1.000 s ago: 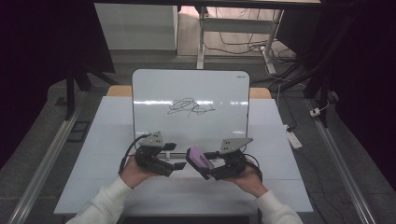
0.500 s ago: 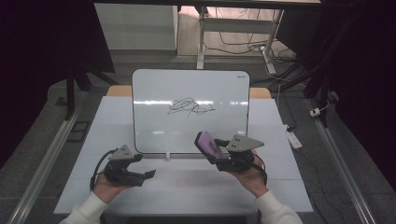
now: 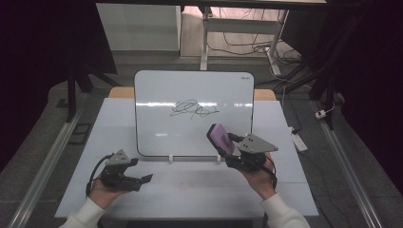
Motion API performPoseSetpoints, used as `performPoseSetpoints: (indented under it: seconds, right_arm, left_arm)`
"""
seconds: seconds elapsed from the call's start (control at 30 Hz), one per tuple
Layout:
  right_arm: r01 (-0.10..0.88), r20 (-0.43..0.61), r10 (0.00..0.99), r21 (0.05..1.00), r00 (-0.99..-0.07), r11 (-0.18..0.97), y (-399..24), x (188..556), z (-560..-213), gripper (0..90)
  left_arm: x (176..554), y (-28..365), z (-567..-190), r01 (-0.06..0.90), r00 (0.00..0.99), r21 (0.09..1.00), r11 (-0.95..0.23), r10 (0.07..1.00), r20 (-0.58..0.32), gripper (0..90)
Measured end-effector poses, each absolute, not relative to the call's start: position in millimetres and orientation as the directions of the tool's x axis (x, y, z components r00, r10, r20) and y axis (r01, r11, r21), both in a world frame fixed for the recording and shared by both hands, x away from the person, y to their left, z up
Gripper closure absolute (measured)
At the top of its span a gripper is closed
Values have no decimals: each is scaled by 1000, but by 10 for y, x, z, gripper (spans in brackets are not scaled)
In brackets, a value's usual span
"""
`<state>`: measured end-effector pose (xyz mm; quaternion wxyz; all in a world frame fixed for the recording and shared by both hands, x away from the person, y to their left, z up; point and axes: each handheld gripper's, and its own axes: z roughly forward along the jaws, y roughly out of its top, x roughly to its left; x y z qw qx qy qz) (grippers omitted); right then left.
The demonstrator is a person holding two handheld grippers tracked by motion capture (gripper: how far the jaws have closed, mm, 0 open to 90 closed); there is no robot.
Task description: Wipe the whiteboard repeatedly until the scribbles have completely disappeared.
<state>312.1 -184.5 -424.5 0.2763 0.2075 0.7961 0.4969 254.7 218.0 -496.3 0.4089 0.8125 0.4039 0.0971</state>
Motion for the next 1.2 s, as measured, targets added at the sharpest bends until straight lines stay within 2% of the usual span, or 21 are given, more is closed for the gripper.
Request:
performPoseSetpoints:
  seconds: [0.13,0.37,0.73,0.9,1.03,1.13,1.2]
  right_arm:
    - [29,-260,640,914,-723,405,-1800,3189,-4159,395]
    - [42,-264,732,928,-628,370,-1698,3459,-4033,396]
    - [50,-337,793,907,-507,417,-1400,3888,-4002,396]
    - [67,-316,787,910,-529,410,-1178,3988,-4065,397]
    - [35,-357,733,887,-579,460,-860,3950,-4170,397]
    - [40,-369,741,882,-560,469,-876,3942,-4152,398]
    - [49,-381,777,884,-501,465,-1025,3970,-4102,398]
  left_arm:
    - [2553,2221,-4965,584,645,745,-322,741,-186,154]
    - [2583,2249,-5005,599,637,738,-310,743,-205,153]
    - [2594,2253,-5022,606,635,733,-310,743,-211,152]
    - [2600,2257,-5029,611,631,730,-306,745,-216,153]
    - [2599,2264,-5027,611,631,731,-303,744,-219,152]
    - [2597,2282,-5025,611,630,734,-297,744,-223,152]
    - [2597,2283,-5025,611,631,734,-297,743,-224,152]
